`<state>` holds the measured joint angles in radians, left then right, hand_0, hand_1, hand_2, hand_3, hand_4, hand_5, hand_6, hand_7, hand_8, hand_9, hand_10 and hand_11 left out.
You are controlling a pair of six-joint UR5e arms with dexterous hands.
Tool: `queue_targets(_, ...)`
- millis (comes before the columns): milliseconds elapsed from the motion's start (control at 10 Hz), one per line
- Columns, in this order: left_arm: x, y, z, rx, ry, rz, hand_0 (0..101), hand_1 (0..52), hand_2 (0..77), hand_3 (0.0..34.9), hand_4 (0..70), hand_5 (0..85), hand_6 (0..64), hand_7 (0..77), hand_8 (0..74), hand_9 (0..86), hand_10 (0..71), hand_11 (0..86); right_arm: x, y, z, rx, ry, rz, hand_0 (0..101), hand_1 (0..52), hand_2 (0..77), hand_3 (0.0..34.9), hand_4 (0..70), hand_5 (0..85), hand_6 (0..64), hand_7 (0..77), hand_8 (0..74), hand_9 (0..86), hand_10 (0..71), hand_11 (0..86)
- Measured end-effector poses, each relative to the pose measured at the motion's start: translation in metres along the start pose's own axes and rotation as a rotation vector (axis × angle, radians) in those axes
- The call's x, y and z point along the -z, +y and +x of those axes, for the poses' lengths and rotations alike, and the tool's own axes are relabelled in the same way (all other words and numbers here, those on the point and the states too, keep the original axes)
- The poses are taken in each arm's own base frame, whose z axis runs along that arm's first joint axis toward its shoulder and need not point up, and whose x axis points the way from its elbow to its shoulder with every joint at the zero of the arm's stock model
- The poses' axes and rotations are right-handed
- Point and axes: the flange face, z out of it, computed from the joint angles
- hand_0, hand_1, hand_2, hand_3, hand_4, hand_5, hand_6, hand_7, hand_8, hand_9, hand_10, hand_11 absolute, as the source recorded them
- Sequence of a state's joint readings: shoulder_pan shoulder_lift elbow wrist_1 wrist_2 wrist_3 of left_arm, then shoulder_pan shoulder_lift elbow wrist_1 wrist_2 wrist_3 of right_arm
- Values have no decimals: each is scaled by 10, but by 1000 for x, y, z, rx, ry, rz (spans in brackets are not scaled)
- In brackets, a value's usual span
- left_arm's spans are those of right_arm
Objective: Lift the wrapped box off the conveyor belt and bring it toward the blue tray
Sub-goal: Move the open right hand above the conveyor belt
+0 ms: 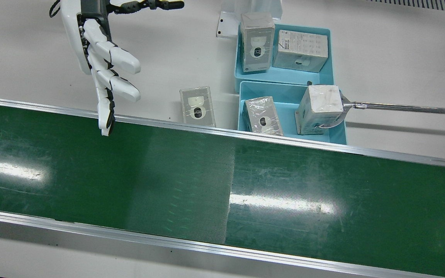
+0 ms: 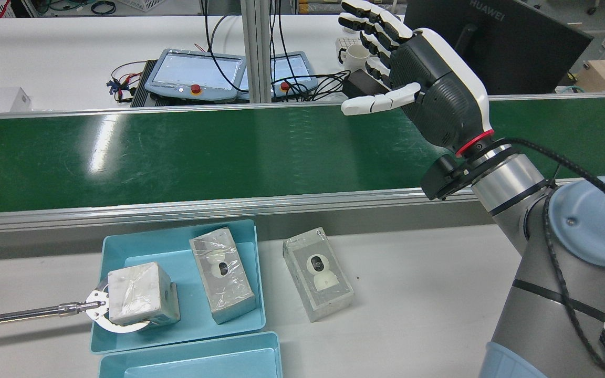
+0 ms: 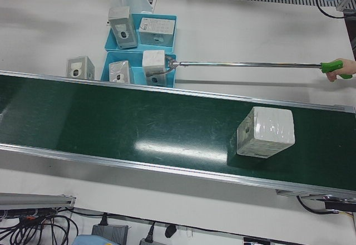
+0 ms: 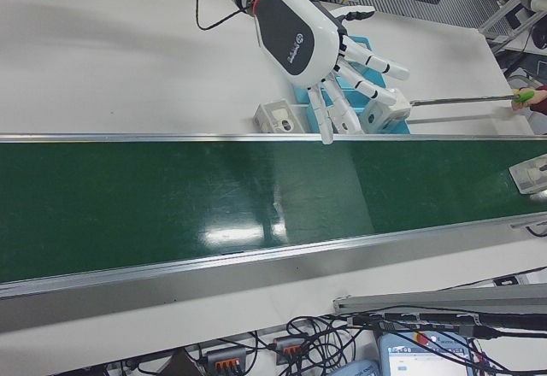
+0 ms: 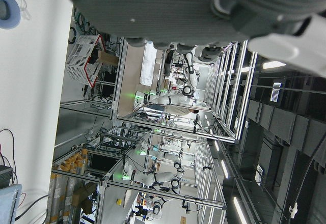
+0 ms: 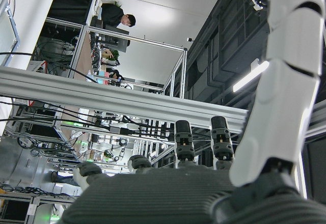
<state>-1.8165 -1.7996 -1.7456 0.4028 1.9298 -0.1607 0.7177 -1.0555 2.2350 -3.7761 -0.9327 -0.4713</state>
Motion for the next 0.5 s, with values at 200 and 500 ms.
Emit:
queue_targets(200, 0, 0, 0, 0, 0, 0, 0, 0, 11, 0, 5, 5, 0, 5, 5, 0, 0, 0, 1, -6, 2, -63, -17, 23, 431, 98, 114, 299, 82, 185, 0, 191, 0, 22, 16, 11)
queue_targets(500, 0, 0, 0, 0, 0, 0, 0, 0, 11, 0, 5, 5, 5, 5, 5, 5, 5, 0, 8, -16, 13, -82, -2, 47, 418, 93, 114, 299, 125, 218, 0, 213, 0, 27, 16, 11)
